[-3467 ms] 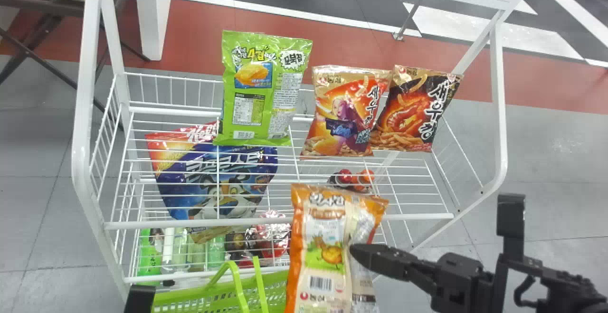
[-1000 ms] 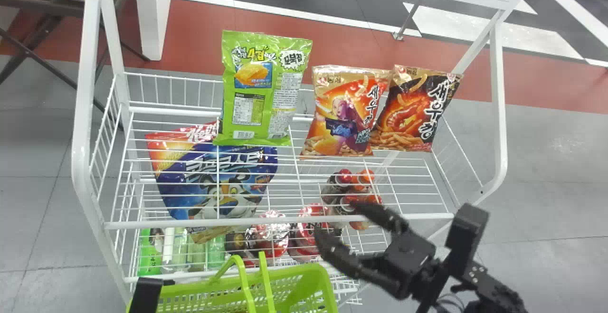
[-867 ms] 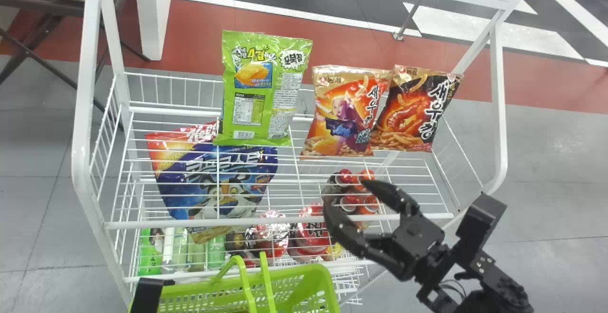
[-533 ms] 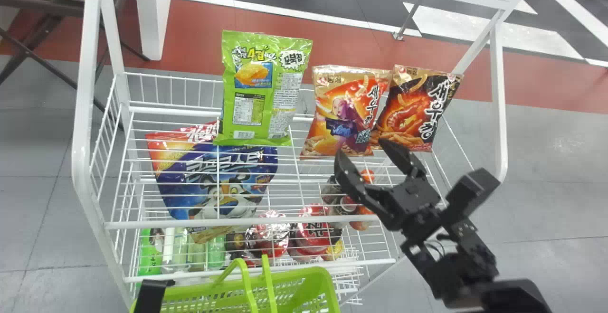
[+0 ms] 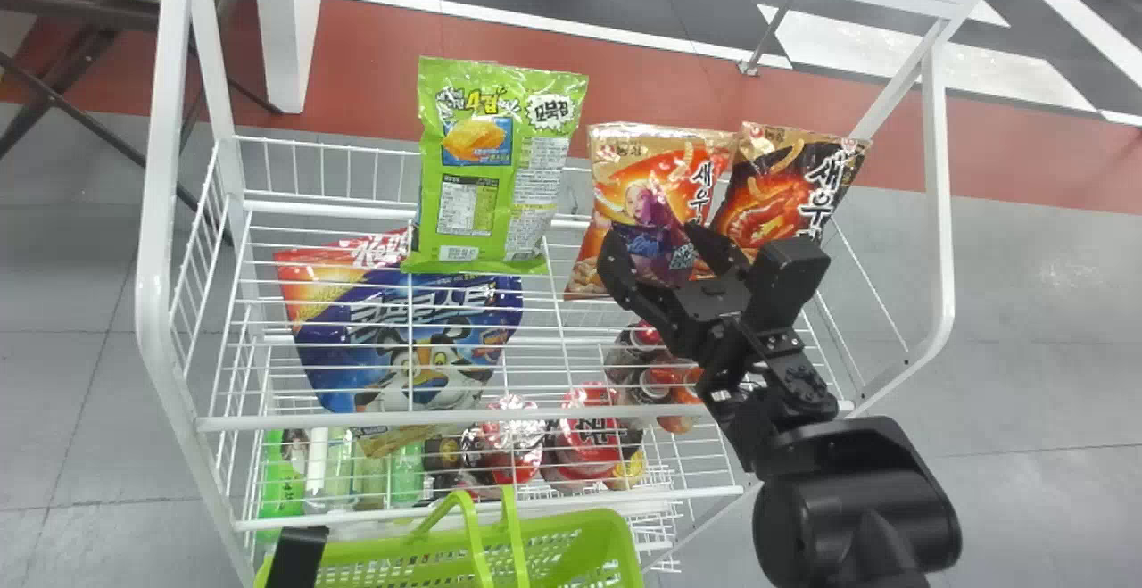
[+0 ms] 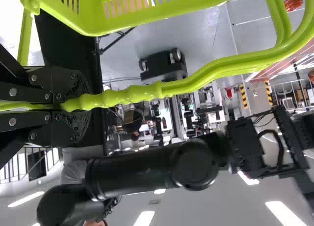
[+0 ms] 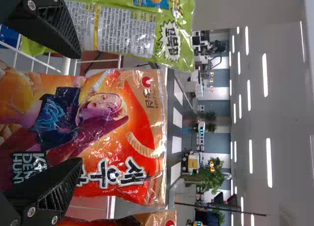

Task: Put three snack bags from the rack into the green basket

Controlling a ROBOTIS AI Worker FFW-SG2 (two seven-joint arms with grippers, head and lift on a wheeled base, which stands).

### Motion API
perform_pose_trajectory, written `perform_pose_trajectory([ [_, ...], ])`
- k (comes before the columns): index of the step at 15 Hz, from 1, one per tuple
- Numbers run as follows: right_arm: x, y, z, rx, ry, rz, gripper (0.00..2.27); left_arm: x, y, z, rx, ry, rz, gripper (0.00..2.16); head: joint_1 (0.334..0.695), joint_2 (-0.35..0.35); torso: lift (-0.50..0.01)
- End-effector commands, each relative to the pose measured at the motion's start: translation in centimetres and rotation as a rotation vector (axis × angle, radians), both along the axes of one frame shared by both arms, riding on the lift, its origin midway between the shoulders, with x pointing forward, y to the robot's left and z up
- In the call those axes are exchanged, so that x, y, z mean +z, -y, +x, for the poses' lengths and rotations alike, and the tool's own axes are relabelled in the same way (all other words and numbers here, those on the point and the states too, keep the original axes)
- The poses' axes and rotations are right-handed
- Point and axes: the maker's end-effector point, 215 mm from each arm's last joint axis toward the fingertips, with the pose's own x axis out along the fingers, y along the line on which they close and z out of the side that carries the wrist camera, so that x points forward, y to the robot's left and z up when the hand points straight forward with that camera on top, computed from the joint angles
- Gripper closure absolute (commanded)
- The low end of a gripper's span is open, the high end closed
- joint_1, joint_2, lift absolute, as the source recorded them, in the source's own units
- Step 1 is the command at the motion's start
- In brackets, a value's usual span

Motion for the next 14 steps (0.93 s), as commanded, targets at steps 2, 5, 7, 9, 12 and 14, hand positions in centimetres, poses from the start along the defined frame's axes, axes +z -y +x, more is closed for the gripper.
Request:
perform_pose_trajectory([
  [2, -0.7, 0.8, 1.1, -0.014, -0.014, -0.018, 0.22, 0.2, 0.2, -0.1, -0.009, -0.005, -0.001, 1.33, 0.695, -0.35, 0.0],
  [5, -0.6, 0.6, 1.0, -0.01, -0.018, 0.001, 2.16, 0.1, 0.3, -0.2, -0.014, -0.001, 0.005, 1.33, 0.695, -0.35, 0.0],
  [7, -0.4, 0.2, 0.3, 0.011, -0.011, -0.004, 2.24, 0.0, 0.3, -0.3, -0.015, -0.004, 0.006, 1.33, 0.695, -0.35, 0.0],
  [9, 0.2, 0.5, -0.8, 0.003, 0.013, 0.006, 2.24, 0.1, 0.4, -0.3, -0.017, -0.002, 0.005, 1.33, 0.695, -0.35, 0.0],
  [12, 0.6, 1.2, -1.8, -0.014, 0.034, 0.013, 2.24, 0.1, 0.4, -0.4, -0.021, -0.004, 0.007, 1.33, 0.695, -0.35, 0.0],
  [14, 1.2, 2.1, -2.6, -0.034, 0.052, 0.03, 2.24, 0.2, 0.6, -0.6, -0.027, -0.002, 0.007, 1.33, 0.695, -0.35, 0.0],
])
